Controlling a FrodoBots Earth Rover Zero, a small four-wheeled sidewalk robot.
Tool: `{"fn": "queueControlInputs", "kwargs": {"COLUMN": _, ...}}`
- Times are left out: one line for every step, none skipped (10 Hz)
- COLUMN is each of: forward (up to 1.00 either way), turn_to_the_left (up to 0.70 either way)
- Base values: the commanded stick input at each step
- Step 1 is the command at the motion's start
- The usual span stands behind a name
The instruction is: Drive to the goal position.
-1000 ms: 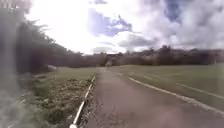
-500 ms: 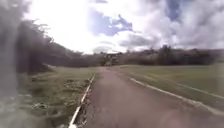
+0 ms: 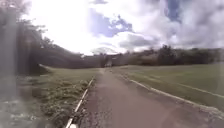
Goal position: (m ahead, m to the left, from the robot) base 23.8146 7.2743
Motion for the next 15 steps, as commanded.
{"fn": "queueControlInputs", "kwargs": {"forward": 0.70, "turn_to_the_left": 0.01}}
{"fn": "queueControlInputs", "kwargs": {"forward": 0.70, "turn_to_the_left": 0.01}}
{"fn": "queueControlInputs", "kwargs": {"forward": 0.70, "turn_to_the_left": 0.01}}
{"fn": "queueControlInputs", "kwargs": {"forward": 0.70, "turn_to_the_left": 0.01}}
{"fn": "queueControlInputs", "kwargs": {"forward": 0.70, "turn_to_the_left": 0.01}}
{"fn": "queueControlInputs", "kwargs": {"forward": 0.70, "turn_to_the_left": 0.01}}
{"fn": "queueControlInputs", "kwargs": {"forward": 0.70, "turn_to_the_left": 0.01}}
{"fn": "queueControlInputs", "kwargs": {"forward": 0.70, "turn_to_the_left": 0.01}}
{"fn": "queueControlInputs", "kwargs": {"forward": 0.70, "turn_to_the_left": 0.01}}
{"fn": "queueControlInputs", "kwargs": {"forward": 0.70, "turn_to_the_left": 0.01}}
{"fn": "queueControlInputs", "kwargs": {"forward": 0.70, "turn_to_the_left": 0.01}}
{"fn": "queueControlInputs", "kwargs": {"forward": 0.70, "turn_to_the_left": 0.01}}
{"fn": "queueControlInputs", "kwargs": {"forward": 0.70, "turn_to_the_left": 0.01}}
{"fn": "queueControlInputs", "kwargs": {"forward": 0.70, "turn_to_the_left": 0.01}}
{"fn": "queueControlInputs", "kwargs": {"forward": 0.70, "turn_to_the_left": 0.01}}
